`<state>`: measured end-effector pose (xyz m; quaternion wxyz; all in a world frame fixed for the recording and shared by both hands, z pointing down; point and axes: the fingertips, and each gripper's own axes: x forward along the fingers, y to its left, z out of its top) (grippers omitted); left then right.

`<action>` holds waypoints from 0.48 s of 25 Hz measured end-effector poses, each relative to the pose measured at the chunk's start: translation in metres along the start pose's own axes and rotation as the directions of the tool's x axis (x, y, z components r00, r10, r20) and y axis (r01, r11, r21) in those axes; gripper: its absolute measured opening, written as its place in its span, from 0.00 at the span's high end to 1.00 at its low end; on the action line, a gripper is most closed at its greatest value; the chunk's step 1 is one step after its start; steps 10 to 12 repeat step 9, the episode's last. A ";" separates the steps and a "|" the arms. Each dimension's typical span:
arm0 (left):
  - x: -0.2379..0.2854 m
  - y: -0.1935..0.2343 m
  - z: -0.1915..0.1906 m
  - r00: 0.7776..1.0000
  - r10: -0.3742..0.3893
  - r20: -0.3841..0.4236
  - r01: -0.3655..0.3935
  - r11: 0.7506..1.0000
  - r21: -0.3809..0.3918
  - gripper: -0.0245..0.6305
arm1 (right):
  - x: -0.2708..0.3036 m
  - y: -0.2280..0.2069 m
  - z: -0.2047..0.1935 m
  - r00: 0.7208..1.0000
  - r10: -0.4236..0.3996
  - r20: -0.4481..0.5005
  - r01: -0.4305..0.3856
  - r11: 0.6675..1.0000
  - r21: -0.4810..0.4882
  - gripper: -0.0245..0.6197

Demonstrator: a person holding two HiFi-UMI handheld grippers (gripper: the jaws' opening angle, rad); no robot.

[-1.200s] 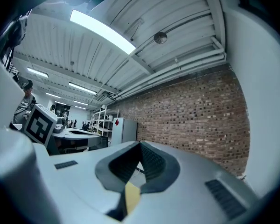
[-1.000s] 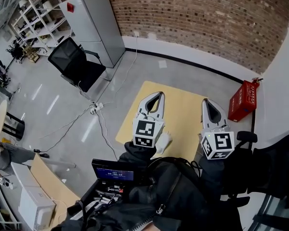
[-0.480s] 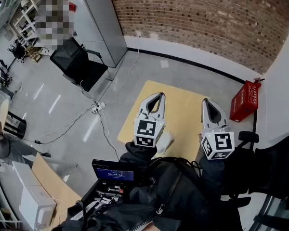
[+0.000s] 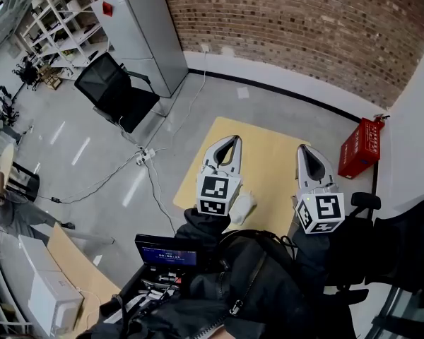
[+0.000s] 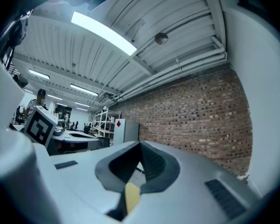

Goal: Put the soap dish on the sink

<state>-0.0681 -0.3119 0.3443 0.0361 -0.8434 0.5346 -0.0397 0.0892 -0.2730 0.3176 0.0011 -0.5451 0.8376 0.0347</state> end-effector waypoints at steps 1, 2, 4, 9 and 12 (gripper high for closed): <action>0.000 0.001 -0.001 1.000 0.000 -0.001 0.000 1.000 -0.001 0.96 | 0.000 0.001 0.000 1.000 0.001 -0.002 -0.001 1.000 -0.001 0.95; 0.000 0.001 -0.001 1.000 0.001 -0.001 -0.001 1.000 -0.003 0.96 | 0.001 0.001 -0.001 1.000 0.001 -0.004 -0.001 1.000 -0.001 0.95; 0.001 0.002 -0.003 1.000 -0.001 -0.002 0.001 1.000 -0.005 0.96 | 0.002 0.002 -0.003 1.000 0.000 -0.009 0.000 1.000 0.000 0.95; 0.003 0.001 -0.006 1.000 -0.005 -0.008 0.005 1.000 -0.006 0.96 | 0.003 0.001 -0.008 1.000 -0.001 -0.019 0.002 1.000 0.010 0.95; 0.003 0.001 -0.006 1.000 -0.005 -0.008 0.005 1.000 -0.006 0.96 | 0.003 0.001 -0.008 1.000 -0.001 -0.019 0.002 1.000 0.010 0.95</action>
